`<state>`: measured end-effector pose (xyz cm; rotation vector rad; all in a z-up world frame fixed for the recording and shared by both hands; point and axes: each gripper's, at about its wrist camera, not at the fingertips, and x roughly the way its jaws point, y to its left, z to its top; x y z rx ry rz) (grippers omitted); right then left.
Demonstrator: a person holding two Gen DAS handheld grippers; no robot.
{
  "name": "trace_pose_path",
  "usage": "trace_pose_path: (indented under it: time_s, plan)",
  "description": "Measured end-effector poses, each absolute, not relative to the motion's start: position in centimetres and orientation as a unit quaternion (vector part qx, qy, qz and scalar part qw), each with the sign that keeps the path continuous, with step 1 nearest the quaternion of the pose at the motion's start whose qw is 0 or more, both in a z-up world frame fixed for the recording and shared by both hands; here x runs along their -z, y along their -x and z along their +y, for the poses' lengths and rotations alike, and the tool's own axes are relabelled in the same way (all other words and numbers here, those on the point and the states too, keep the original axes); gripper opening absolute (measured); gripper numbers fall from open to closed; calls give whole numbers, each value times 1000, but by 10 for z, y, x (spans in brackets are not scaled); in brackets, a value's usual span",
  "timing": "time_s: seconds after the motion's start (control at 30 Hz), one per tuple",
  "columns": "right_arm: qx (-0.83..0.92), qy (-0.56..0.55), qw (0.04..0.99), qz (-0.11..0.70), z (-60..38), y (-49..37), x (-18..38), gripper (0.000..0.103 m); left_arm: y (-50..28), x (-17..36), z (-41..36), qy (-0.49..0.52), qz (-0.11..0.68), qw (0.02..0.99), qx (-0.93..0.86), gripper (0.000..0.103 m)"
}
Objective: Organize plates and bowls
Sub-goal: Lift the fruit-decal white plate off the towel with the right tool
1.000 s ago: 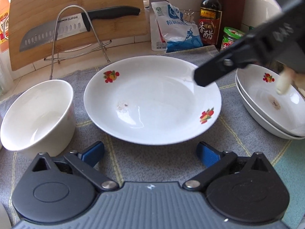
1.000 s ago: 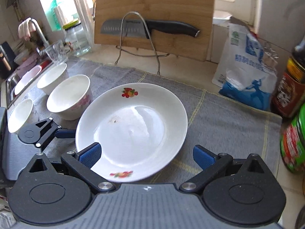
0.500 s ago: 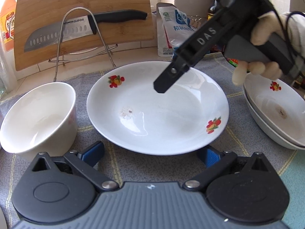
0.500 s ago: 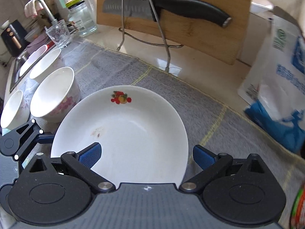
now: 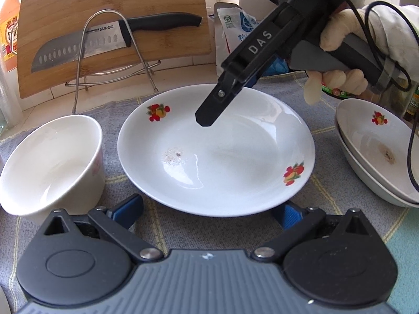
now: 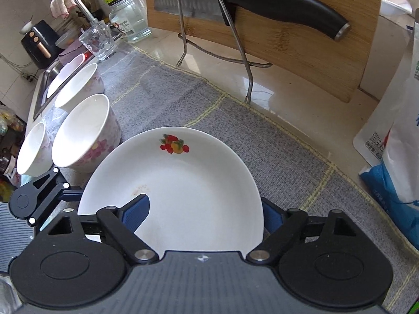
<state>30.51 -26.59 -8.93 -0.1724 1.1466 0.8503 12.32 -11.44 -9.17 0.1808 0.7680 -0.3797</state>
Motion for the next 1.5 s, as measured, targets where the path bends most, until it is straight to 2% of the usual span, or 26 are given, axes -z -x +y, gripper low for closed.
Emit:
trace_pose_path:
  time_s: [0.17,0.23,0.3,0.7,1.5]
  plan:
    - [-392,70,749,529,-265,-307,89,91,-124,92,-114,-91,371,904,194,100]
    - [-392,69,749,530,-266,-306,89,91,-123,91,-115,-94,368,902,203,95]
    - [-390,67,749,531,-266,-306,89,91,-122,91,-116,-100,366,902,208,93]
    - [-382,56,754,532,-270,-296,87,91,-121,87,-117,-115,371,896,214,93]
    - [-343,23,799,494,-315,-225,45,92,-83,48,-134,-161,340,882,283,93]
